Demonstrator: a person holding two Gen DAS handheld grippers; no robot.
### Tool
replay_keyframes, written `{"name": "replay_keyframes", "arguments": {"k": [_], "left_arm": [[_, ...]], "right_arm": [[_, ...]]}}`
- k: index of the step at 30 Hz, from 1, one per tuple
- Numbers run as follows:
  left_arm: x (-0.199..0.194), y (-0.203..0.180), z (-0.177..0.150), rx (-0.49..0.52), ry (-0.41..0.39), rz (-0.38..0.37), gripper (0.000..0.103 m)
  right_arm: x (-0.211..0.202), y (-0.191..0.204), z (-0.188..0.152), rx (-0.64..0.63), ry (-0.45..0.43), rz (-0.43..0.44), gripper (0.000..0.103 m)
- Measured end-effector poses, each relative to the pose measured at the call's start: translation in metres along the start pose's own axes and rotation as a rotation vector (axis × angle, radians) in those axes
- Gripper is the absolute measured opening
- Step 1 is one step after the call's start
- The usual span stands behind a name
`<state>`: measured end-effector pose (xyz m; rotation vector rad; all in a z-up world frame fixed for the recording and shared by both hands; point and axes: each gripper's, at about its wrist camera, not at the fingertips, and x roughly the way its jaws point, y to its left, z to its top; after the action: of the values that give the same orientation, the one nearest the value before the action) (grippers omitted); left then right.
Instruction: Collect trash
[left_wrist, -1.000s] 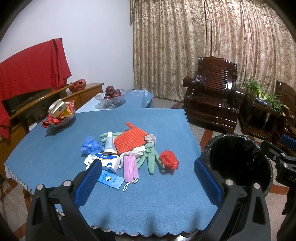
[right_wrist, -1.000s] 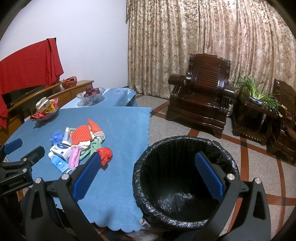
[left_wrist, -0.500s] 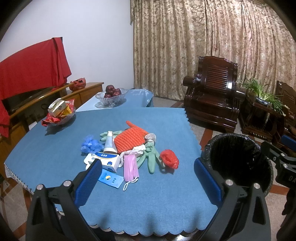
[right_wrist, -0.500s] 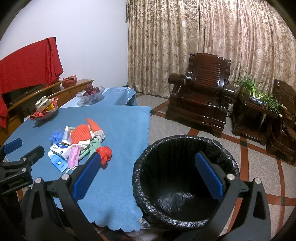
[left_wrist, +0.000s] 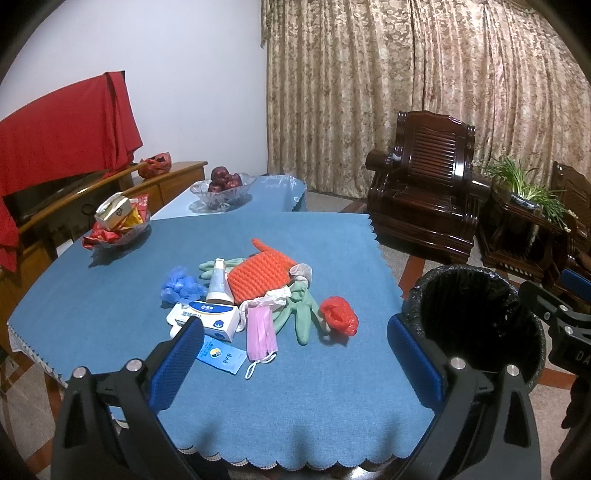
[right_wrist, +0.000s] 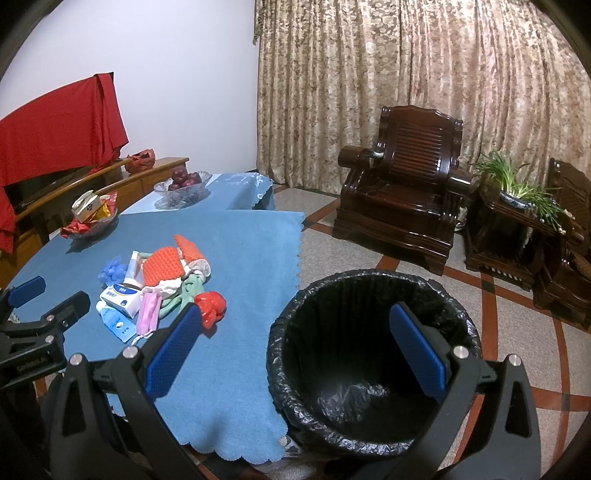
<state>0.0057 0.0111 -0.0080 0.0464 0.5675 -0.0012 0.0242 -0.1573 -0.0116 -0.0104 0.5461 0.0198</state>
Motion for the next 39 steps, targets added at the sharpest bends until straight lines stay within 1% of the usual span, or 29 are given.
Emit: {"name": "replay_keyframes", "arguments": {"k": [2, 3, 5, 7, 10, 13, 14, 16, 18, 19, 20, 22, 25, 27, 28, 29, 34, 36, 38, 39], "left_arm": [[0.002, 0.003, -0.001, -0.003, -0.003, 0.003, 0.097], [0.008, 0.01, -0.015, -0.009, -0.013, -0.001, 0.097], [0.012, 0.02, -0.021, -0.023, -0.032, -0.008, 0.097], [0.019, 0.028, -0.025, -0.022, -0.037, 0.026, 0.097], [0.031, 0.043, -0.034, -0.016, -0.038, 0.097, 0.097], [0.04, 0.057, -0.04, -0.027, -0.037, 0.142, 0.097], [0.044, 0.063, -0.038, -0.032, -0.034, 0.147, 0.097], [0.052, 0.074, -0.042, -0.063, -0.028, 0.133, 0.097], [0.061, 0.086, -0.045, -0.118, -0.012, 0.082, 0.097], [0.066, 0.092, -0.046, -0.138, -0.011, 0.07, 0.097], [0.07, 0.096, -0.047, -0.153, -0.009, 0.073, 0.097], [0.081, 0.103, -0.052, -0.157, 0.001, 0.11, 0.097], [0.095, 0.11, -0.051, -0.144, 0.014, 0.144, 0.097], [0.102, 0.114, -0.052, -0.145, 0.025, 0.156, 0.097], [0.106, 0.116, -0.052, -0.146, 0.03, 0.162, 0.097], [0.11, 0.117, -0.054, -0.145, 0.04, 0.17, 0.097], [0.133, 0.118, -0.053, -0.136, 0.069, 0.17, 0.097], [0.139, 0.118, -0.053, -0.133, 0.079, 0.164, 0.097], [0.146, 0.117, -0.053, -0.134, 0.091, 0.157, 0.097], [0.149, 0.115, -0.053, -0.131, 0.098, 0.154, 0.097]], "right_arm": [[0.004, 0.004, -0.001, -0.005, 0.0, 0.01, 0.098], [0.005, 0.004, 0.0, -0.006, -0.001, 0.01, 0.098], [0.012, 0.008, 0.0, -0.012, -0.001, 0.021, 0.098], [0.02, 0.013, -0.001, -0.016, 0.003, 0.038, 0.098], [0.035, 0.026, -0.003, -0.031, 0.002, 0.072, 0.098], [0.054, 0.041, -0.002, -0.051, 0.001, 0.097, 0.098], [0.061, 0.046, -0.003, -0.056, 0.003, 0.108, 0.098], [0.076, 0.058, -0.004, -0.063, 0.002, 0.132, 0.098], [0.09, 0.068, -0.005, -0.073, 0.004, 0.147, 0.098], [0.099, 0.073, -0.005, -0.08, 0.011, 0.155, 0.098], [0.108, 0.079, -0.007, -0.084, 0.016, 0.164, 0.098], [0.125, 0.086, -0.01, -0.093, 0.031, 0.172, 0.097], [0.153, 0.099, -0.016, -0.106, 0.074, 0.177, 0.092], [0.172, 0.108, -0.02, -0.123, 0.098, 0.174, 0.088], [0.18, 0.111, -0.021, -0.131, 0.112, 0.173, 0.082], [0.189, 0.112, -0.022, -0.136, 0.128, 0.175, 0.08], [0.221, 0.116, -0.029, -0.14, 0.195, 0.176, 0.071], [0.233, 0.118, -0.032, -0.146, 0.23, 0.174, 0.065], [0.242, 0.118, -0.035, -0.144, 0.265, 0.181, 0.056], [0.246, 0.119, -0.037, -0.144, 0.281, 0.185, 0.053]]}}
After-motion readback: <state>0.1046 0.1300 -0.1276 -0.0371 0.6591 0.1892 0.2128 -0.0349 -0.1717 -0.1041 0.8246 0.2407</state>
